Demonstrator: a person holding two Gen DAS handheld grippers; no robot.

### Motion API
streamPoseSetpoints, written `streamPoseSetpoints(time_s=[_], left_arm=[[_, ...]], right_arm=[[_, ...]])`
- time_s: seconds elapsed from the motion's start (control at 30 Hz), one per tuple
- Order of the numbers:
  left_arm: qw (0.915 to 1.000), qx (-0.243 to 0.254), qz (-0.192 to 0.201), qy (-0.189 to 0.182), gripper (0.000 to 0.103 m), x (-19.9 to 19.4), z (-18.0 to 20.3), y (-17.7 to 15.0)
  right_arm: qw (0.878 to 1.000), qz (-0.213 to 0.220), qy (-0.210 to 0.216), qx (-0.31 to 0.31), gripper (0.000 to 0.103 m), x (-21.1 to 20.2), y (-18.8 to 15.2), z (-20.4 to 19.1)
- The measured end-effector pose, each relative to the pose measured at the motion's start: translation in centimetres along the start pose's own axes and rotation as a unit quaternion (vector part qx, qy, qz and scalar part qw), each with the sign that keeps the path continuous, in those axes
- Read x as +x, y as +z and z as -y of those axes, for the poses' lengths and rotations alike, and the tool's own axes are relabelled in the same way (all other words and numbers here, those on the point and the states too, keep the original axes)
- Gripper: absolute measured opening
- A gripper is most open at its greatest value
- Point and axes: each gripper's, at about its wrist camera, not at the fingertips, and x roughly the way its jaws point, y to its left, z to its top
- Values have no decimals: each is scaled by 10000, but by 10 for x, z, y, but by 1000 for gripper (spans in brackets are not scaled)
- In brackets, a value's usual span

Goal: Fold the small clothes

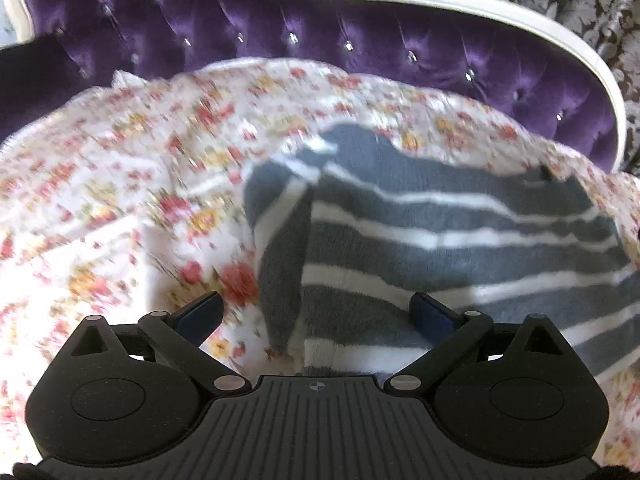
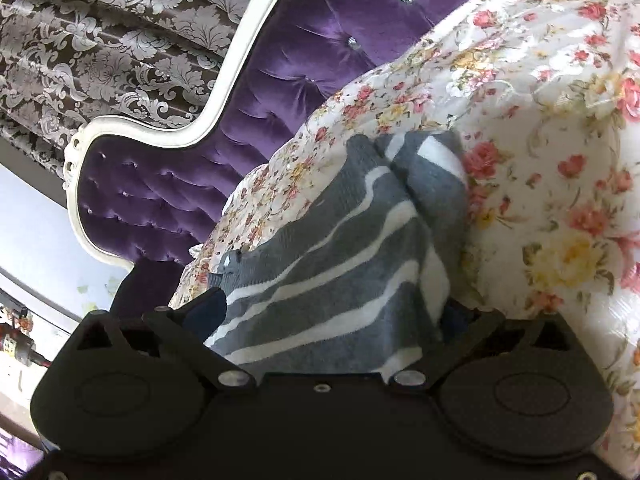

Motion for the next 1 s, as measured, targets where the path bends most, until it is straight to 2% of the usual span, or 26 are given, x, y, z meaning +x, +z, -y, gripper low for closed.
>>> streamPoseSetpoints(time_s=[0.1, 0.17, 0.33, 0.6, 0.73, 1.0], left_arm=[[9994, 96, 318, -27, 100, -22, 12, 11], [9990, 201, 376, -122, 100, -31, 26, 19], [9985, 407, 52, -353, 101, -19, 66, 33], [9951, 737, -665, 22, 101, 33, 106, 23], [9953, 810, -506, 165, 103, 36, 109, 14], [9937, 898, -651, 180, 103, 40, 113, 20]], right_arm=[[10000, 32, -40, -29, 103, -1, -2, -1], [10000, 46, -68, 16, 103, -1, -1, -1], [9999, -1, -125, 119, 103, -1, 0, -2], [9994, -121, -148, 298, 103, -3, 1, 0], [9993, -124, -189, 299, 103, -2, 0, -1], [9987, -76, -171, 466, 103, -3, 0, 1]])
